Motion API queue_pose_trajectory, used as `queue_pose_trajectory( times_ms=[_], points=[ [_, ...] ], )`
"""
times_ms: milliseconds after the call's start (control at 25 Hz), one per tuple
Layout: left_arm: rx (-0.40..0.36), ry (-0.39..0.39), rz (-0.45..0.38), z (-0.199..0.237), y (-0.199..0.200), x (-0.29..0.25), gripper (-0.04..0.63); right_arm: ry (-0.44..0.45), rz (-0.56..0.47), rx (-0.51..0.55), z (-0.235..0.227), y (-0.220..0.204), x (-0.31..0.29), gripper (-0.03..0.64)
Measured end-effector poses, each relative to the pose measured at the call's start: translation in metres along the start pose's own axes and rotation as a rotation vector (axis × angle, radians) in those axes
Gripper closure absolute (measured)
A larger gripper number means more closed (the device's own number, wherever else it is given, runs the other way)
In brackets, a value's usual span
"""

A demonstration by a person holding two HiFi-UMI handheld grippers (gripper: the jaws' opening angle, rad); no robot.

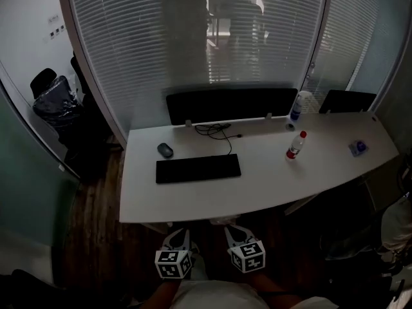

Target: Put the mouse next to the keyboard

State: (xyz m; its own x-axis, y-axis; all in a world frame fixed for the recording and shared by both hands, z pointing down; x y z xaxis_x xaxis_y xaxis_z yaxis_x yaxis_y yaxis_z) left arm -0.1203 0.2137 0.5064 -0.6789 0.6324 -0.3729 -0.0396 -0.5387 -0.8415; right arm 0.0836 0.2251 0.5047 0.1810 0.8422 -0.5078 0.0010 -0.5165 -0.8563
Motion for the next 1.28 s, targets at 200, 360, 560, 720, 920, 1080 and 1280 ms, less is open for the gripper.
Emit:
queue_pose_trajectory(
  times_ms=[200, 360, 560, 720, 920, 1080, 1280],
  points=[
    [-0.046, -0.03, -0.001, 0.063, 0.066, -0.027, 0.591, 0.0, -0.023, -0.01, 0.025, 0.061, -0.07, 0.618],
    [-0.052, -0.044, 0.007, 0.098, 0.097, -0.044, 0.591, -0.02, -0.017, -0.012, 0.037, 0.085, -0.106, 0.618],
    [-0.042, -0.049, 0.013, 0.112, 0.114, -0.069, 0.591, -0.025, 0.013, -0.024, 0.028, 0.1, -0.133, 0.618],
    [-0.031, -0.025, 0.009, 0.118, 0.127, -0.088, 0.591, -0.016, 0.018, -0.004, 0.019, 0.116, -0.152, 0.618],
    [-0.022, -0.009, 0.002, 0.121, 0.135, -0.108, 0.591, 0.004, 0.031, 0.015, 0.009, 0.127, -0.169, 0.618],
    [-0.001, -0.001, 0.003, 0.124, 0.136, -0.118, 0.591, 0.01, 0.033, 0.014, 0.001, 0.132, -0.18, 0.618],
    [0.018, 0.021, -0.003, 0.136, 0.139, -0.123, 0.591, 0.032, 0.035, 0.029, 0.001, 0.139, -0.196, 0.618]
  ],
)
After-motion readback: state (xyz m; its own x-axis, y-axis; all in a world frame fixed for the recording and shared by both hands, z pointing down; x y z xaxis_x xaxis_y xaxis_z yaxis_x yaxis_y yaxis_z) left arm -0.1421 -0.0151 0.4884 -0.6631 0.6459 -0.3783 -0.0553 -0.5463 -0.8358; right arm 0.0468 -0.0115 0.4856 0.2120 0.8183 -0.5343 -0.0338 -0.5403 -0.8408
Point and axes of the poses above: the fingertips, and each gripper's own axes: x backward along the fingers, z to its left, y out of its top, the point moved 7 cm from there along x, backward along the fingers, and after that the axes turned 15 degrees about -y, right-handed, at the moved point
